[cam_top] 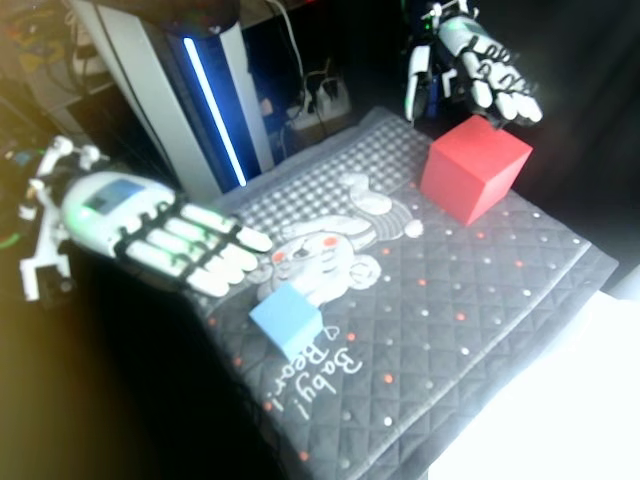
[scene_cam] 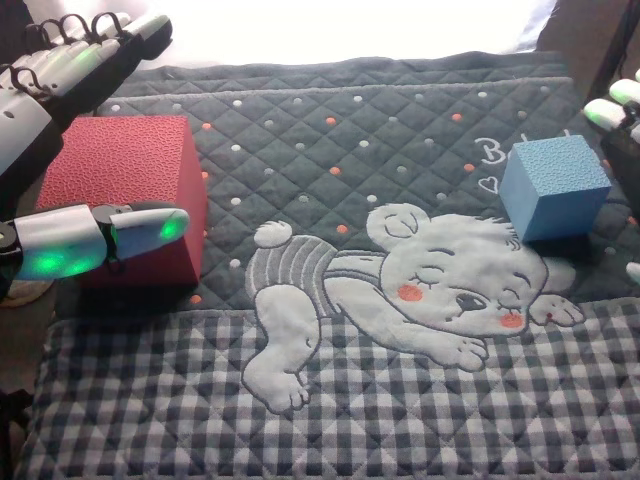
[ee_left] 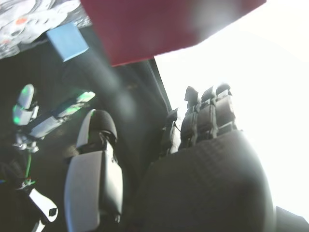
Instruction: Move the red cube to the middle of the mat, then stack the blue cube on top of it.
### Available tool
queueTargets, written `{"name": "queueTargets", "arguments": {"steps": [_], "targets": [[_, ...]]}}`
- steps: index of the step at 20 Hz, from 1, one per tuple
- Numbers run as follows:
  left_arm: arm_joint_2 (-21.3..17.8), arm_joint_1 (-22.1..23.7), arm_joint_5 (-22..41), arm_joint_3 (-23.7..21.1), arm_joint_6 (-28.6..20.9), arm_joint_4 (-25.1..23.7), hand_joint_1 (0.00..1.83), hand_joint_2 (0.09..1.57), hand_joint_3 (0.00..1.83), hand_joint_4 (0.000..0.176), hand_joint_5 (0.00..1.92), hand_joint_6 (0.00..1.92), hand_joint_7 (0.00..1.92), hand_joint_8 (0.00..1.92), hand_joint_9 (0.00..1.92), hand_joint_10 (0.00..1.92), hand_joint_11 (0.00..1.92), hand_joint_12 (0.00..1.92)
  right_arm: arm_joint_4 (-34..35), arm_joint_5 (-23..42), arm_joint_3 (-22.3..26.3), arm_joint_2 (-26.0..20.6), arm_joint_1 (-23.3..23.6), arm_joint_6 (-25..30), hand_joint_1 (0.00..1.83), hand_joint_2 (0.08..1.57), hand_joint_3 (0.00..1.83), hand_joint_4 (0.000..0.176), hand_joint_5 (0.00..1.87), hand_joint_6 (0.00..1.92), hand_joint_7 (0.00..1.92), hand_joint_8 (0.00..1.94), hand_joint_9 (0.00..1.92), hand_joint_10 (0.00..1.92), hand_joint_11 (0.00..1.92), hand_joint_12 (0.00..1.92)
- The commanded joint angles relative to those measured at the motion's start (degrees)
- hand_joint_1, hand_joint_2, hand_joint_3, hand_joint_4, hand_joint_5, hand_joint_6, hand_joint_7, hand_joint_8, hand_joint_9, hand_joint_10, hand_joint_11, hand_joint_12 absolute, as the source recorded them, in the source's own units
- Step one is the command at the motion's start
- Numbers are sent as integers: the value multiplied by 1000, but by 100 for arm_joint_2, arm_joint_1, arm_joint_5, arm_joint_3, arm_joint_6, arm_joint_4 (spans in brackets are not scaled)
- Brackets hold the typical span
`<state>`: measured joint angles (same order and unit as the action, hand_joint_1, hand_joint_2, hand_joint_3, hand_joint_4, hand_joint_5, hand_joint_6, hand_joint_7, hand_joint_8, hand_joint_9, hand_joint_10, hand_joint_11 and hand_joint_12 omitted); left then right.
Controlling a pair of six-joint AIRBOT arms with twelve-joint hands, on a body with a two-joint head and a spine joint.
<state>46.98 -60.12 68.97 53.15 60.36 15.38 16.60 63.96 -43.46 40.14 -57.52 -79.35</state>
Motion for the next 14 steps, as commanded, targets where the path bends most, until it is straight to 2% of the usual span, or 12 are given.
{"name": "queueTargets", "arguments": {"steps": [1,2,3,4,5,6,10,11,12,13,14], "targets": [[-18,66,678,26,7,9,666,1001,2,176,0,0,0,0,0,0,0,0,-9,711,-16,-12,22,-12,508,1293,11,0,0,0,0,0,0,0,0,4],[-18,66,669,29,19,31,679,990,0,176,0,0,0,0,0,0,0,0,-5,711,-16,-12,18,-12,487,1296,10,0,0,0,0,0,0,0,0,0],[-18,66,668,33,25,52,683,983,0,167,0,0,0,0,0,0,0,0,0,711,-16,-12,15,-12,484,1299,10,0,0,0,0,0,0,0,0,0],[-18,66,659,43,39,92,670,982,0,170,0,0,0,0,0,0,0,0,14,711,-16,-12,9,-11,492,1301,9,0,0,0,0,0,0,0,0,0],[-19,68,604,61,56,155,678,984,0,163,0,0,0,0,0,0,0,0,20,711,-16,-11,7,-11,503,1302,7,0,0,0,0,0,0,0,0,0],[-16,87,519,91,60,223,717,970,0,164,0,0,0,0,0,0,0,0,26,711,-19,-3,5,-11,519,1299,5,0,0,0,0,0,0,0,0,0],[124,445,-181,282,260,310,758,955,0,100,0,0,0,0,0,0,0,0,55,709,-29,19,-8,-11,519,1300,3,0,0,0,0,0,0,0,0,0],[225,568,-386,382,261,326,760,949,0,96,0,0,0,0,0,0,0,0,62,710,-29,19,-21,-9,509,1306,5,0,0,0,0,0,0,0,0,0],[283,622,-497,435,261,339,797,938,0,107,0,0,0,0,0,0,0,0,62,710,-28,19,-25,-7,504,1303,4,0,0,0,0,0,0,0,0,0],[361,688,-667,504,266,348,798,929,0,107,0,0,0,0,0,0,0,0,66,710,-28,25,-28,-2,519,1297,0,0,0,0,0,0,0,0,0,0],[457,753,-894,596,268,365,804,932,0,97,0,0,0,0,0,0,0,0,71,710,-29,39,-29,-1,525,1295,0,0,0,0,0,0,0,0,7,3]]}}
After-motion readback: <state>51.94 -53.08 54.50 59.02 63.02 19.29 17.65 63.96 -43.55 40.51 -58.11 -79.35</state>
